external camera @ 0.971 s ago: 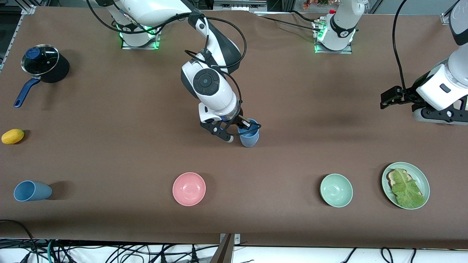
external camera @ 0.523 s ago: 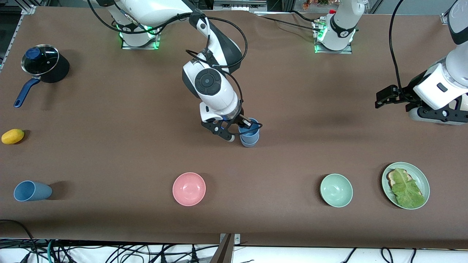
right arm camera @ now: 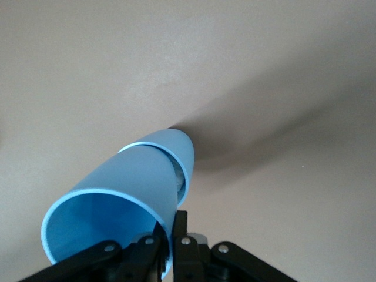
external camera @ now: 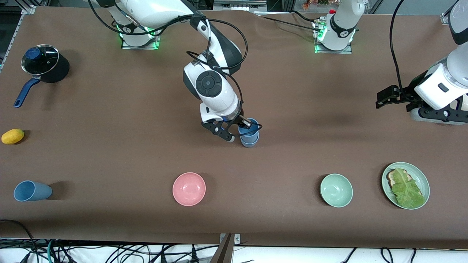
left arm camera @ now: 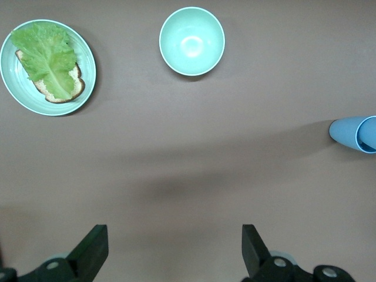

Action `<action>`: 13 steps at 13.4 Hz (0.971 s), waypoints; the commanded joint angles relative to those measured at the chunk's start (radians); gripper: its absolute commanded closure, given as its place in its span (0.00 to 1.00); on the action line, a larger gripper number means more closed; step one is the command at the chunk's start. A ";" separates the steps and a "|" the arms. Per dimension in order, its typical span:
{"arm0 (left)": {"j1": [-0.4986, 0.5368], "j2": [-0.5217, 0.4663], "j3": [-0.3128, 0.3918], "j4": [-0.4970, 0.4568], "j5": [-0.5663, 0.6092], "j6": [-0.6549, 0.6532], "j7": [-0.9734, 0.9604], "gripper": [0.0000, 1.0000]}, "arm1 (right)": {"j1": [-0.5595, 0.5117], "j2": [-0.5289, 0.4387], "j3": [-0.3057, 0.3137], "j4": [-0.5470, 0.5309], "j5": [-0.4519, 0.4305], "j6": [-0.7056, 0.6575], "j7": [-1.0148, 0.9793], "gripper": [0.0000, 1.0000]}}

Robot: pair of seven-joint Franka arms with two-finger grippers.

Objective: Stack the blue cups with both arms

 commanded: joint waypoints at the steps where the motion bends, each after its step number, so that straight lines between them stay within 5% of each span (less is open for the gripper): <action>1: 0.002 -0.021 0.003 -0.023 -0.018 0.011 0.011 0.00 | 0.005 0.004 -0.001 0.001 0.003 -0.002 0.003 1.00; 3: 0.002 -0.021 0.003 -0.023 -0.018 0.009 0.011 0.00 | 0.005 0.006 -0.001 -0.001 0.001 -0.001 0.009 0.92; 4: 0.002 -0.021 0.002 -0.023 -0.018 0.009 0.012 0.00 | 0.006 0.012 -0.001 -0.001 0.001 -0.001 0.013 0.60; 7: 0.002 -0.023 0.003 -0.023 -0.015 0.009 0.015 0.00 | 0.009 0.012 -0.001 0.001 0.000 0.001 0.013 0.00; 13: 0.002 -0.024 0.002 -0.023 -0.009 0.008 0.011 0.00 | -0.014 -0.020 -0.008 0.015 -0.002 -0.042 -0.007 0.00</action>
